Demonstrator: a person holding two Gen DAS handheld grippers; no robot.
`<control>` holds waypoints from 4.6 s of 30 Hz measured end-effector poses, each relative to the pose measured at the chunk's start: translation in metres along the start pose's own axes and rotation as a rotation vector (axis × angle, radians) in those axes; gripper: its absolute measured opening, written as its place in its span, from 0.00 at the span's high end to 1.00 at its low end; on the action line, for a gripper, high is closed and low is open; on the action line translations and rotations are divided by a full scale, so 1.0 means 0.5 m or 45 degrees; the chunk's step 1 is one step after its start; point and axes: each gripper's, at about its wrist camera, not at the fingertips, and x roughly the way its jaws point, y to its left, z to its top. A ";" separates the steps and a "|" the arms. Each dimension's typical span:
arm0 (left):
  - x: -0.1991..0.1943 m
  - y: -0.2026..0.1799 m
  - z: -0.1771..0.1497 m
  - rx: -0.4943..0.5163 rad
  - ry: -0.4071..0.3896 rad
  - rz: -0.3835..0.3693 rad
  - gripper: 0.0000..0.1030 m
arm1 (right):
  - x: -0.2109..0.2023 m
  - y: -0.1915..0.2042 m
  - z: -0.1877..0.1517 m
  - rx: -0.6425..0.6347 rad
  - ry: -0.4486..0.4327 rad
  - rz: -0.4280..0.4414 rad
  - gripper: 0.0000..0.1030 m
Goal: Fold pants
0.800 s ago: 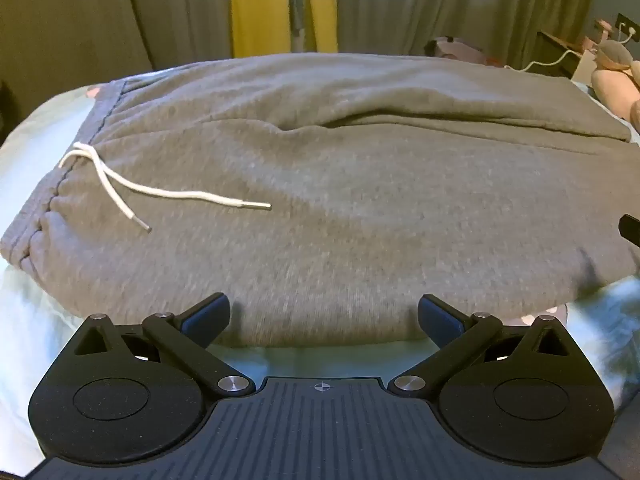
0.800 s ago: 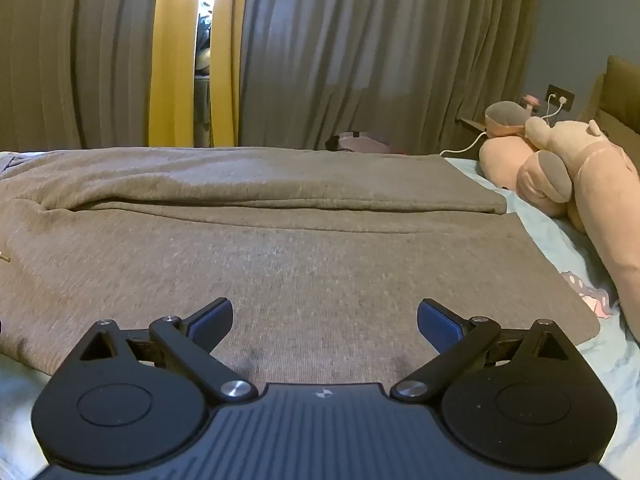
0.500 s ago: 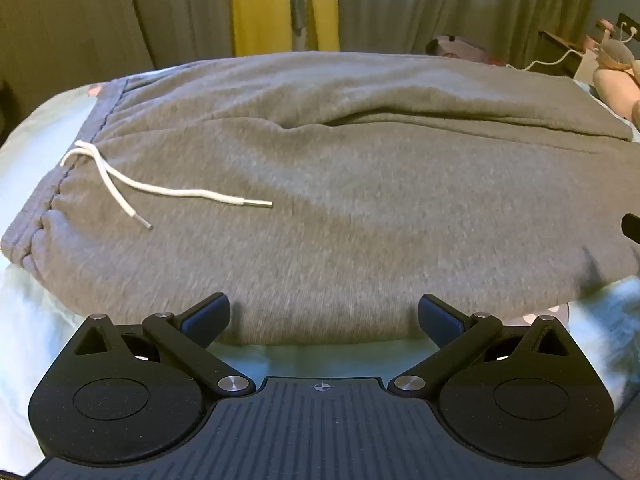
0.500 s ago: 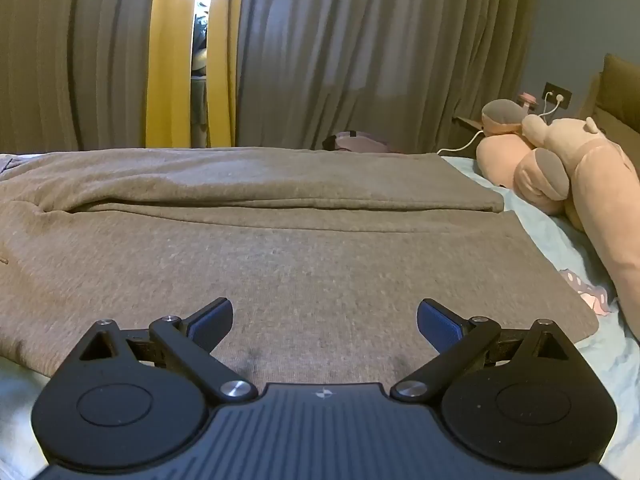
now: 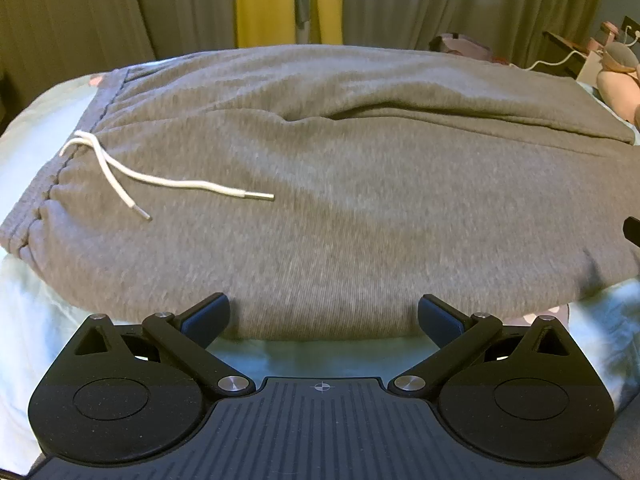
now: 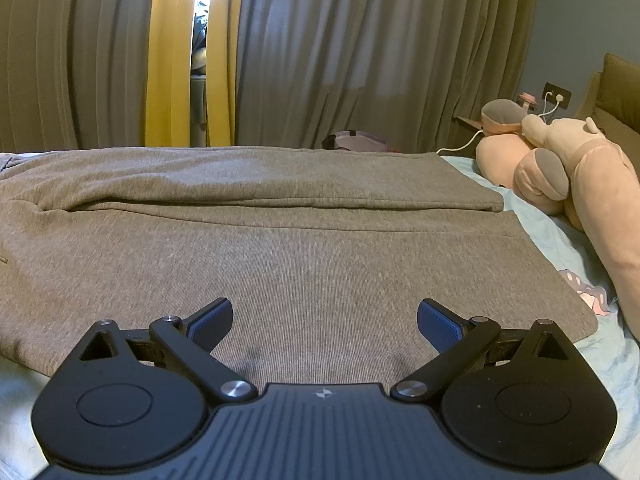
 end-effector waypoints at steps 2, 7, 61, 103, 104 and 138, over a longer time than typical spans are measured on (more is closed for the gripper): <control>0.000 0.000 -0.001 -0.002 0.002 -0.001 0.00 | 0.000 0.000 0.000 0.000 0.000 0.000 0.04; 0.000 0.002 -0.002 -0.011 0.008 -0.004 0.00 | 0.000 0.000 0.001 0.000 0.001 0.000 0.04; 0.019 0.015 0.005 -0.059 0.089 0.015 0.00 | 0.008 0.015 -0.001 -0.041 0.035 -0.004 0.04; 0.045 0.089 0.142 -0.437 -0.233 0.122 0.00 | 0.242 -0.090 0.024 0.201 0.540 0.104 0.04; 0.058 0.099 0.151 -0.470 -0.249 0.151 0.00 | 0.248 -0.088 0.025 0.193 0.534 0.100 0.04; 0.220 0.130 0.095 -0.530 -0.475 0.670 0.00 | 0.848 -0.126 0.466 0.563 0.353 -0.341 0.72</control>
